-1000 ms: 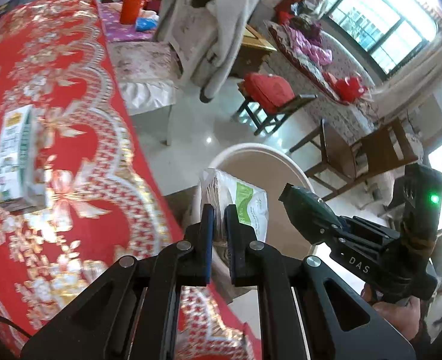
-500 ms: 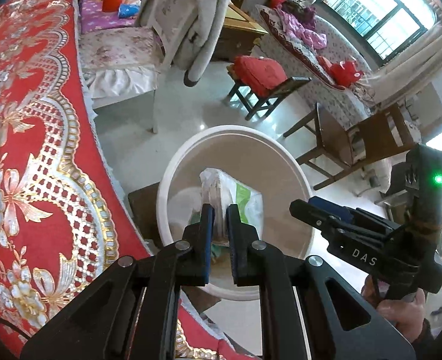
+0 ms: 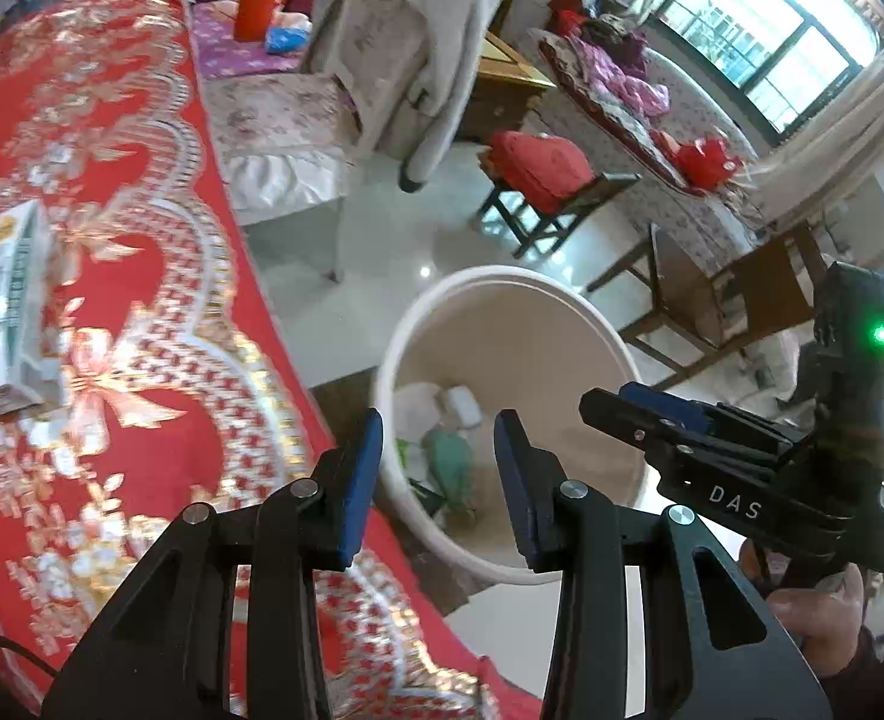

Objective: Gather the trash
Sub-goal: 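Open both tools to drop the pack and bag into the bin, then move both tools back over the table toward the remaining trash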

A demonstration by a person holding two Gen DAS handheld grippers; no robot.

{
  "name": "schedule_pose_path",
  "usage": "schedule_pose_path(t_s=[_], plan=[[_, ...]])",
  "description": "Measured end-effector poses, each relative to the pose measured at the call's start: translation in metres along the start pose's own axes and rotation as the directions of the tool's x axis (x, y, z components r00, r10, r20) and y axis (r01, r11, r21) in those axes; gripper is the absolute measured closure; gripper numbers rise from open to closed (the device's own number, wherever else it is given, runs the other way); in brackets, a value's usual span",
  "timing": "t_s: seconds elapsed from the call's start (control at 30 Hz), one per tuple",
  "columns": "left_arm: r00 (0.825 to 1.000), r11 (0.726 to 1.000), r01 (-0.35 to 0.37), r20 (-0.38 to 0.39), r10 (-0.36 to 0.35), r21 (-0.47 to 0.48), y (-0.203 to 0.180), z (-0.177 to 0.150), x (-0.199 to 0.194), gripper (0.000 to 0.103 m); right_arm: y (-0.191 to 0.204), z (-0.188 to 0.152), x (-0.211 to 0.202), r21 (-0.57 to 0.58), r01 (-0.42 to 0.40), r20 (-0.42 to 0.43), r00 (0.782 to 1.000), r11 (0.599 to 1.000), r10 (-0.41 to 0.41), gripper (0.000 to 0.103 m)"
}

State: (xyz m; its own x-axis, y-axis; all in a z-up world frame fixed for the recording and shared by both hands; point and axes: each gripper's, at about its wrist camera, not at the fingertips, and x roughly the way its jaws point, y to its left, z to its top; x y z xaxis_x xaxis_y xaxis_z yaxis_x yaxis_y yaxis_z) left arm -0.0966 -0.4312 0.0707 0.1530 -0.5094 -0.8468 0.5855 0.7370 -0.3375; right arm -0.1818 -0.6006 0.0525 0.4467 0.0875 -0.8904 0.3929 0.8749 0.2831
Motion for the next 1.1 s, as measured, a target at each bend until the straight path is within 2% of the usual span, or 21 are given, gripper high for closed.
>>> schedule_pose_path(t_s=[0.5,0.87,1.1], plan=[[0.985,0.985,-0.132,0.093,0.143,-0.110,0.071,-0.014,-0.054,0.066,0.082,0.006,0.015,-0.128,-0.064,-0.012,0.998,0.990,0.063,0.062],[0.963,0.954,-0.203,0.133,0.235,-0.222,0.128,-0.032,-0.095,0.066,0.149,0.004,0.029,-0.238,-0.115,-0.046,0.993,0.964,0.107,0.060],[0.942,0.922,-0.248,0.146,0.301,-0.298,0.164,-0.049,-0.124,0.066,0.194,0.001,0.040,-0.297,-0.158,-0.066,0.987,0.942,0.144,0.047]])
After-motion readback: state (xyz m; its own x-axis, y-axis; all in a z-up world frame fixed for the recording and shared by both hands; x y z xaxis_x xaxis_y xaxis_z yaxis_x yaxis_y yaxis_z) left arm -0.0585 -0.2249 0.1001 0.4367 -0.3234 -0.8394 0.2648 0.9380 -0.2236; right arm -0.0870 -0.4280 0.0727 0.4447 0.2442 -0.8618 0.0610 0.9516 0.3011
